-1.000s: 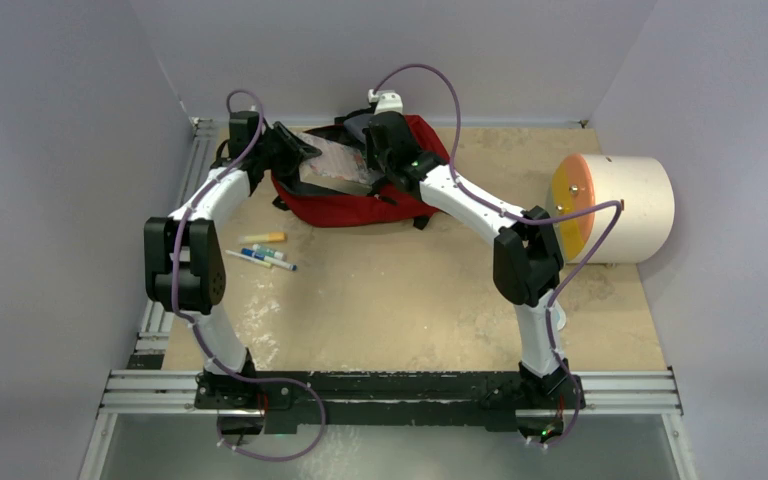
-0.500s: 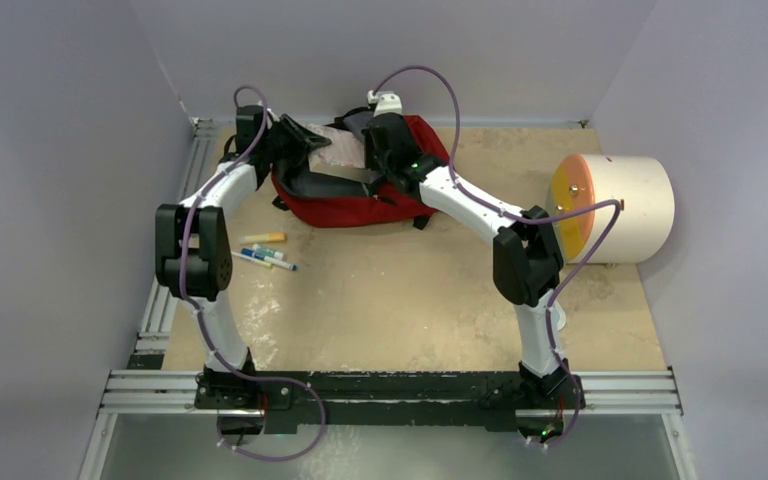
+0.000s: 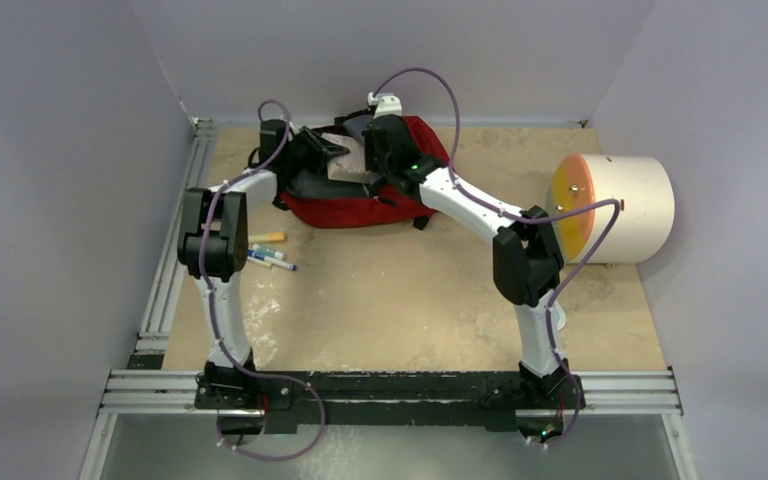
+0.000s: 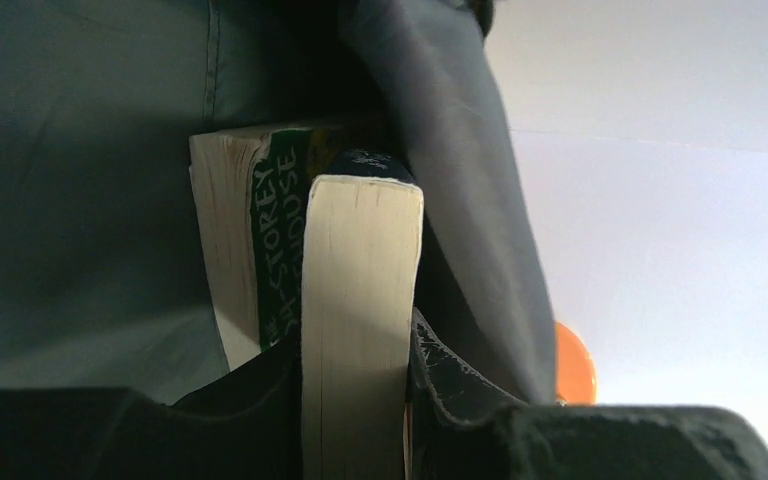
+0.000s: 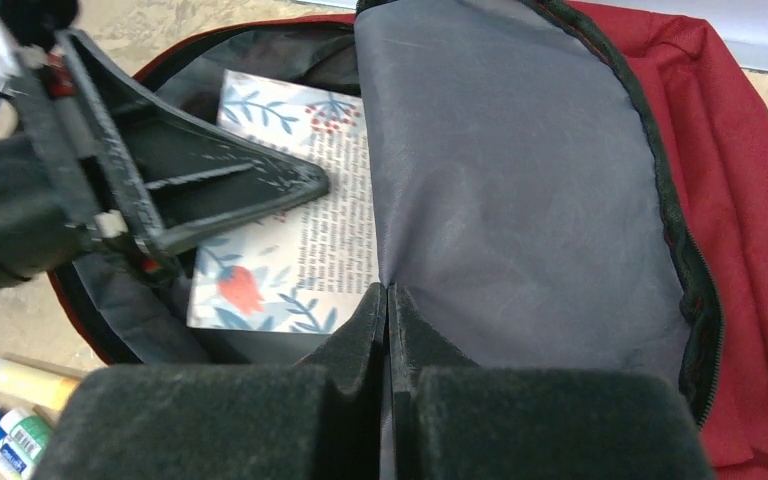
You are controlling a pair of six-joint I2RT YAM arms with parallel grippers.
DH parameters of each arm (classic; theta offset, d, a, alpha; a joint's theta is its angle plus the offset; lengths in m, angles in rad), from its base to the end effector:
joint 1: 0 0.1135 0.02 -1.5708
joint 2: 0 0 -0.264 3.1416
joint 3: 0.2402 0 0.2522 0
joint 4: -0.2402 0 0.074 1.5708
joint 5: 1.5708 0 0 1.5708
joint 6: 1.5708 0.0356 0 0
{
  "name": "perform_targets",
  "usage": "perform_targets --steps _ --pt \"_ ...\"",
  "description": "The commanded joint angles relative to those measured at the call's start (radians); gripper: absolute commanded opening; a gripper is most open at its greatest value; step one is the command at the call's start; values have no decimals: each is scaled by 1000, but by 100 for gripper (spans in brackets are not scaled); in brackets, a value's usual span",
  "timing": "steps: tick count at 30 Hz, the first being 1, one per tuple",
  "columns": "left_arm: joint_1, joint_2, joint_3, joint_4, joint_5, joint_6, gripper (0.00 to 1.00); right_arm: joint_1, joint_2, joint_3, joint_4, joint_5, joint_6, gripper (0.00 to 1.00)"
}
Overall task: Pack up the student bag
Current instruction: Place the book in the student bag.
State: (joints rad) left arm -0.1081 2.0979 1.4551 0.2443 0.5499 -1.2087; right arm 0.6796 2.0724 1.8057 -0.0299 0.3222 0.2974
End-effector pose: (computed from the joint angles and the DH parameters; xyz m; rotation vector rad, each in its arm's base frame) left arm 0.4762 -0.0704 0.2024 -0.7799 2.0402 -1.3512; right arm 0.3976 0.3068 0.3068 -0.1333 1.8640 0.3781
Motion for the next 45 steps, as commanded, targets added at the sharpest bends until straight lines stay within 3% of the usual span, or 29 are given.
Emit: perform_targets --steps 1,16,26,28,31,36,45 --pt "-28 38 67 201 17 -50 0 7 -88 1 89 -18 6 0" --pt "-116 248 242 199 -57 -61 0 6 -73 -6 114 6 -11 0" --pt "-154 335 401 46 -79 43 0 9 -72 -12 114 2 -16 0" --pt "-154 334 406 22 -81 63 6 8 -71 -13 114 0 -15 0" --pt "-154 327 414 -22 -82 98 24 8 -69 -13 116 -3 -16 0" --pt "-153 283 407 -105 -98 161 59 8 -71 -16 111 0 -16 0" --pt "-131 198 441 -291 -136 270 65 7 -80 -38 98 -1 -15 0"
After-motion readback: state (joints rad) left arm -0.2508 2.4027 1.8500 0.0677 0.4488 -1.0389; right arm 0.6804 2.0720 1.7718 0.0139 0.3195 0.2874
